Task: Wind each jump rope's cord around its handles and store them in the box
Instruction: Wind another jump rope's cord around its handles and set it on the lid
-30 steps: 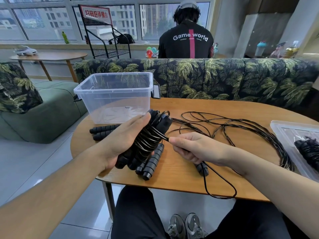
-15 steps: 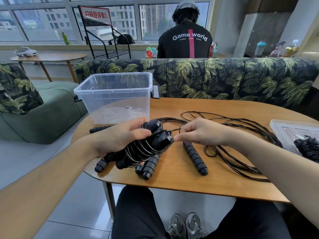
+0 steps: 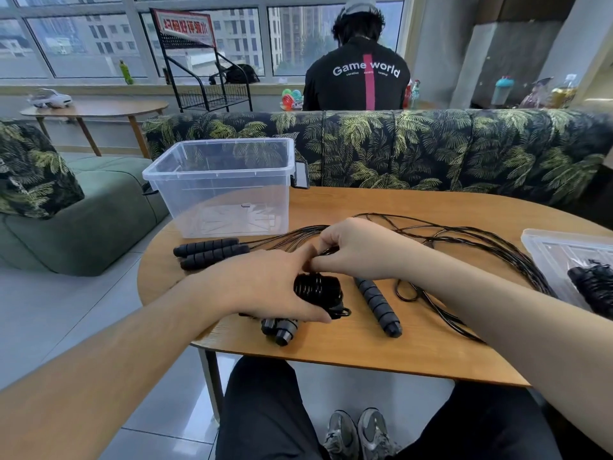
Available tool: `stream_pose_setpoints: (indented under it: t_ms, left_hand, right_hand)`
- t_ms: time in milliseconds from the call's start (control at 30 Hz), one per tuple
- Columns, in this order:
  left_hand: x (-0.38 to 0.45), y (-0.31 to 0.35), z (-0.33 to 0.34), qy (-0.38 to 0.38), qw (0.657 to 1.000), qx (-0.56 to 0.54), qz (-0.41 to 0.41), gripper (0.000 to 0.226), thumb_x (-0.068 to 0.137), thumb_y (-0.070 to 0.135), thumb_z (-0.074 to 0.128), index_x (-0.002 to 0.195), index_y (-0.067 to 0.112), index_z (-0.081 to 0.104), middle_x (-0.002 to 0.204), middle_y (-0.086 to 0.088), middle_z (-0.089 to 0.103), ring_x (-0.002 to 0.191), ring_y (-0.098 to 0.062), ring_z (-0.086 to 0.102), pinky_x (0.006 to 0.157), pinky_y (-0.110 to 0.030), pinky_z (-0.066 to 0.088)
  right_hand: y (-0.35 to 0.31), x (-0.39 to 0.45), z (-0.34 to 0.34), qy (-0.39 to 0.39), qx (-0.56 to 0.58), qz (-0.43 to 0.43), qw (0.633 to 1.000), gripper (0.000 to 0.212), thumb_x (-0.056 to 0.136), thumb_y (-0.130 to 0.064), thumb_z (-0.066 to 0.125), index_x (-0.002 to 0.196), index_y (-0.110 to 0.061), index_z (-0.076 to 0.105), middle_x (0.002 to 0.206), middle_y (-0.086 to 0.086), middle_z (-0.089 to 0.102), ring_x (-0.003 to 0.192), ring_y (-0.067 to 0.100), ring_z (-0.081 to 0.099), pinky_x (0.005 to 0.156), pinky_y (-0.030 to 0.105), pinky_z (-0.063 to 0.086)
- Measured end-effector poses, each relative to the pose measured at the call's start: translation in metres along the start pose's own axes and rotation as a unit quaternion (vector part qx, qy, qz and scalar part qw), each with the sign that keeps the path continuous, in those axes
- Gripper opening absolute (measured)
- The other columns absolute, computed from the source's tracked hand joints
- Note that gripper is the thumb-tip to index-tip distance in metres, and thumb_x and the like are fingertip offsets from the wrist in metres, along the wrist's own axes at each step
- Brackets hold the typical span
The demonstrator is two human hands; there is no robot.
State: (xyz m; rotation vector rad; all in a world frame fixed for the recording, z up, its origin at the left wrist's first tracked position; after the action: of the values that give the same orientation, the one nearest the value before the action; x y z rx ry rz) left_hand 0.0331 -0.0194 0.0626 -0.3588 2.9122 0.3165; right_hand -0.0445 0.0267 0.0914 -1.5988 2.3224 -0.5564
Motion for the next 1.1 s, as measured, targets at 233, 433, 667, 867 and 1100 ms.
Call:
stream_pose_setpoints:
  t_ms: [233, 433, 667, 867, 1100]
  left_hand:
    - [0.000, -0.020, -0.003, 0.066, 0.997, -0.006, -0.036, 0.065, 0.082, 0.078, 0.055, 0.136, 0.045, 0.042, 0.110, 0.010, 0.070, 0.095, -0.009, 0.067, 0.086, -0.035, 0.057]
    - [-0.004, -0.043, -0.004, 0.134, 0.971, -0.167, -0.107, 0.045, 0.086, 0.068, 0.059, 0.113, 0.036, 0.046, 0.096, 0.009, 0.068, 0.083, -0.009, 0.067, 0.073, -0.034, 0.059]
    - [-0.006, -0.049, 0.001, 0.180, 0.866, -0.458, -0.083, 0.026, 0.094, 0.032, 0.070, 0.116, 0.035, 0.056, 0.102, 0.003, 0.071, 0.081, -0.008, 0.072, 0.064, -0.020, 0.057]
    - [-0.009, -0.061, 0.016, 0.123, 0.730, -0.666, -0.093, 0.041, 0.084, 0.012, 0.077, 0.122, 0.014, 0.062, 0.099, -0.025, 0.073, 0.083, -0.041, 0.071, 0.084, -0.059, 0.056]
    - [-0.017, -0.031, 0.027, 0.051, 0.706, -0.703, -0.066, 0.050, 0.073, 0.031, 0.084, 0.112, 0.009, 0.063, 0.089, -0.020, 0.071, 0.071, -0.034, 0.069, 0.072, -0.045, 0.058]
  right_hand:
    - [-0.009, -0.012, 0.002, 0.025, -0.041, 0.007, 0.999, 0.042, 0.104, -0.048, 0.041, 0.087, -0.019, 0.066, 0.068, -0.006, 0.059, 0.061, 0.009, 0.052, 0.058, 0.032, 0.040]
    - [-0.017, -0.018, 0.012, 0.000, 0.028, -0.010, 1.000, 0.031, 0.107, -0.037, 0.037, 0.091, -0.023, 0.059, 0.074, -0.008, 0.056, 0.070, 0.008, 0.052, 0.069, 0.033, 0.041]
    - [-0.015, -0.031, 0.031, -0.087, 0.115, -0.028, 0.989, 0.017, 0.107, -0.039, 0.038, 0.097, -0.033, 0.051, 0.055, -0.003, 0.061, 0.057, 0.014, 0.066, 0.081, 0.036, 0.057]
    - [0.009, -0.042, 0.034, -0.118, 0.166, -0.019, 0.979, 0.027, 0.106, -0.039, 0.044, 0.096, -0.020, 0.061, 0.062, -0.001, 0.065, 0.069, 0.024, 0.070, 0.092, 0.039, 0.054]
    - [0.026, -0.046, 0.048, -0.187, 0.159, 0.010, 0.969, 0.023, 0.101, -0.044, 0.053, 0.098, -0.026, 0.068, 0.056, 0.000, 0.060, 0.050, 0.020, 0.062, 0.084, 0.050, 0.059]
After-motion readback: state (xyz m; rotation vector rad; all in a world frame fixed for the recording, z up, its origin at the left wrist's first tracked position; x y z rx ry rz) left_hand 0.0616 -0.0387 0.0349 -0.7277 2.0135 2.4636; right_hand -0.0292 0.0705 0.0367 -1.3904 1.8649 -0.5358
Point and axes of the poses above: each hand's wrist, its own x-axis towards the middle knuckle, its own z-axis out of the palm, y = z × x, the point moved 10 cm from there along x, towards the middle knuckle
